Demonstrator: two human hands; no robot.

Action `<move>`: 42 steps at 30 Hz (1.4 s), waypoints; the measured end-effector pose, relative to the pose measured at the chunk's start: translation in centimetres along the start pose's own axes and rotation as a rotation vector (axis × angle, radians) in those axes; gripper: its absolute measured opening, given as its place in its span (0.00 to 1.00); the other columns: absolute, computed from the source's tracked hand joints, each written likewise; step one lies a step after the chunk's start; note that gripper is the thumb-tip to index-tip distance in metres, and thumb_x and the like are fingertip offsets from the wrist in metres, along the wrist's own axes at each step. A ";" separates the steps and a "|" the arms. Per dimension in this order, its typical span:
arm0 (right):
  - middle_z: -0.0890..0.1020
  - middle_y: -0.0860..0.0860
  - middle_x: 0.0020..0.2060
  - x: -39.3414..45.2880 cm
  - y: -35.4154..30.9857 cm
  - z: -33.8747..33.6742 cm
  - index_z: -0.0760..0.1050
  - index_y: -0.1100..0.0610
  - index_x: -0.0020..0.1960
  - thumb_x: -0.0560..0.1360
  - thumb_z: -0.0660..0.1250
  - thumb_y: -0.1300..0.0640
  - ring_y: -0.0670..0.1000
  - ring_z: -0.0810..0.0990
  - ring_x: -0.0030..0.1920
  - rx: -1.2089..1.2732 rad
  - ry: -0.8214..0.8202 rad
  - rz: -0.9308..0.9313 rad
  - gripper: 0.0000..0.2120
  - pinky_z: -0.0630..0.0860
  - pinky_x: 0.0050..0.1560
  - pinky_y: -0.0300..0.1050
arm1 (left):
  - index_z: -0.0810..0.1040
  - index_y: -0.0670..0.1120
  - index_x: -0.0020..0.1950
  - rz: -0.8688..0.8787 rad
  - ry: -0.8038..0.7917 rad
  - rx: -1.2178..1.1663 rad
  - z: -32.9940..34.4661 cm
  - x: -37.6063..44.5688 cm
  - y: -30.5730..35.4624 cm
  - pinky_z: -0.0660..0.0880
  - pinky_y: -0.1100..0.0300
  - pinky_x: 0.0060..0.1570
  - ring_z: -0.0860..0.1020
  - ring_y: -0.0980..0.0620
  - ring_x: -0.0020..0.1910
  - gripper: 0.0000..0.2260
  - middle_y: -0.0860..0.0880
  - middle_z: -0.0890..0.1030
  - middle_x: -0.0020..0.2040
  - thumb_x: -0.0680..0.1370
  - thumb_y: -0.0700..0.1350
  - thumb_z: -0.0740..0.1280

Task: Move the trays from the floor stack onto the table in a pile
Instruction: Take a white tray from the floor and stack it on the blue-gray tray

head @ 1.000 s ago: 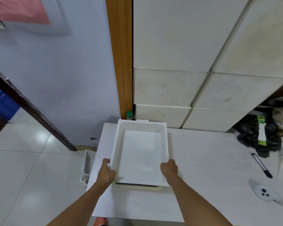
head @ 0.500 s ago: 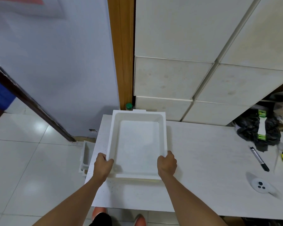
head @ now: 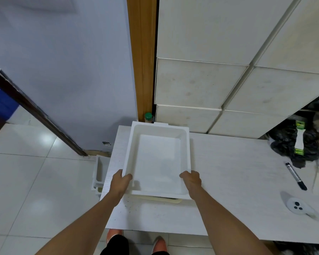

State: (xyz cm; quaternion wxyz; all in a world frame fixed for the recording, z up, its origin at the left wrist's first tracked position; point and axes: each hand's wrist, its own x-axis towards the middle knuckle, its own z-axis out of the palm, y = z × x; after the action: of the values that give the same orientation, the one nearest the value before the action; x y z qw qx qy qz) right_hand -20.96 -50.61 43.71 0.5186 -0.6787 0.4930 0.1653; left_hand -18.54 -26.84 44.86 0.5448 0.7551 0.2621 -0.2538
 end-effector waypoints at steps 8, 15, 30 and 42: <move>0.72 0.63 0.67 1.2 -0.3 -0.6 0.65 0.69 0.68 0.75 0.64 0.63 0.62 0.72 0.66 -0.057 -0.040 0.040 0.23 0.69 0.66 0.53 | 0.73 0.41 0.58 -0.111 -0.046 0.034 -0.1 0.6 -0.1 0.69 0.53 0.54 0.73 0.43 0.54 0.11 0.43 0.75 0.56 0.76 0.42 0.62; 0.73 0.61 0.65 1.9 -0.2 -0.4 0.65 0.69 0.69 0.75 0.63 0.63 0.60 0.73 0.64 -0.084 -0.069 0.013 0.24 0.71 0.61 0.50 | 0.74 0.43 0.59 -0.093 -0.058 0.038 -0.1 -0.1 -0.5 0.70 0.54 0.50 0.75 0.44 0.51 0.11 0.44 0.77 0.54 0.77 0.40 0.61; 0.79 0.54 0.44 1.6 1.5 0.1 0.76 0.63 0.60 0.75 0.63 0.65 0.55 0.76 0.45 -0.019 -0.063 -0.085 0.14 0.72 0.49 0.44 | 0.66 0.43 0.72 -0.019 -0.068 0.091 -0.3 -0.5 -0.7 0.69 0.52 0.56 0.72 0.45 0.56 0.19 0.46 0.73 0.57 0.81 0.40 0.56; 0.82 0.56 0.56 1.8 2.8 0.3 0.75 0.61 0.64 0.76 0.62 0.62 0.54 0.77 0.49 -0.063 0.004 -0.100 0.17 0.74 0.53 0.43 | 0.67 0.42 0.71 0.007 -0.087 0.109 0.2 0.4 -0.7 0.72 0.49 0.59 0.74 0.44 0.55 0.18 0.40 0.76 0.64 0.81 0.41 0.57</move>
State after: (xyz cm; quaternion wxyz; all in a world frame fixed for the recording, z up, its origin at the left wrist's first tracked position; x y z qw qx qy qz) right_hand -22.39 -51.15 40.80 0.5037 -0.7188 0.4541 0.1531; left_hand -18.75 -26.77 44.11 0.5145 0.7728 0.2215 -0.2984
